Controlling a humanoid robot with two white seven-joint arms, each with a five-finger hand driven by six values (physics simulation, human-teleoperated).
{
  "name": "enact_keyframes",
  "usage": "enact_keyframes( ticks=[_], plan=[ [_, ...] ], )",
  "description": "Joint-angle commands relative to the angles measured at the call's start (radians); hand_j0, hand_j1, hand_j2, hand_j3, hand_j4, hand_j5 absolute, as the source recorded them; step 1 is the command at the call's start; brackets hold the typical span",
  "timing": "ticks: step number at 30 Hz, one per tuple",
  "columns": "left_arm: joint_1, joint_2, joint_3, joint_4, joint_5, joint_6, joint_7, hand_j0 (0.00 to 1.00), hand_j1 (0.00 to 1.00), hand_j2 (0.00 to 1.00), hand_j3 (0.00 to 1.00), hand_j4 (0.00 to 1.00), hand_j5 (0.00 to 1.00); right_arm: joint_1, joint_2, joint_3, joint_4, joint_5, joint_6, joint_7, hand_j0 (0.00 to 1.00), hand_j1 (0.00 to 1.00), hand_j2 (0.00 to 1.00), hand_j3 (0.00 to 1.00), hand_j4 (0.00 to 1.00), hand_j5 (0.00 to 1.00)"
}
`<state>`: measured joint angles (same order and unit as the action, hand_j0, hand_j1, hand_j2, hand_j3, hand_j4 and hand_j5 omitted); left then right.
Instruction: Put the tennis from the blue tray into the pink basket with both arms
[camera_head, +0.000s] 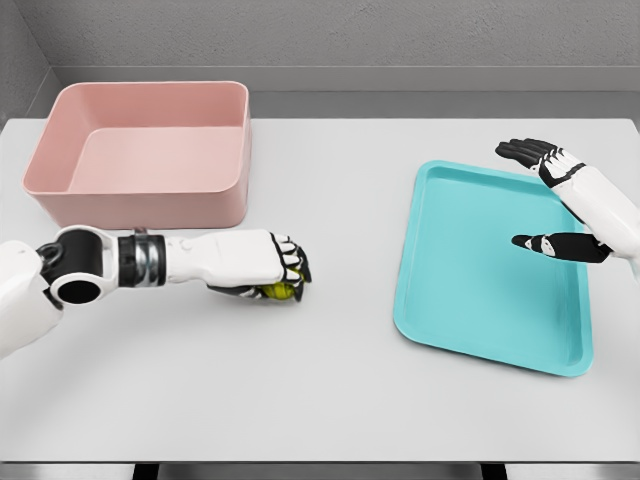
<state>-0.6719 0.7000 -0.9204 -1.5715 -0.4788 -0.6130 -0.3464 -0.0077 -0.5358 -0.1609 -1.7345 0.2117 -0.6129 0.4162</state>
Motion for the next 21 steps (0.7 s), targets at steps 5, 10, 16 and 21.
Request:
enact_keyframes(
  ticks=[5,10,16,21],
  plan=[
    [-0.009,0.03,0.063,-0.062,0.051,0.002,0.001,0.56,0.56,0.56,0.56,0.56,0.56,0.0,-0.001,0.0,-0.002,-0.008,0.002,-0.001,1.0,1.0,1.0,1.0,1.0,1.0],
    [-0.051,0.032,0.081,-0.056,0.066,0.002,0.001,0.56,0.56,0.56,0.56,0.56,0.56,0.0,-0.001,0.0,-0.002,-0.009,0.002,-0.001,1.0,1.0,1.0,1.0,1.0,1.0],
    [-0.064,0.039,0.127,-0.047,0.074,0.002,0.001,0.56,0.56,0.56,0.56,0.56,0.56,0.0,-0.001,0.0,-0.002,-0.009,0.002,-0.001,1.0,1.0,1.0,1.0,1.0,1.0],
    [-0.09,0.038,0.136,0.022,0.095,0.002,0.001,0.56,0.56,0.56,0.56,0.56,0.56,0.0,-0.001,0.0,-0.002,-0.009,0.002,-0.001,1.0,1.0,1.0,1.0,1.0,1.0]
  ],
)
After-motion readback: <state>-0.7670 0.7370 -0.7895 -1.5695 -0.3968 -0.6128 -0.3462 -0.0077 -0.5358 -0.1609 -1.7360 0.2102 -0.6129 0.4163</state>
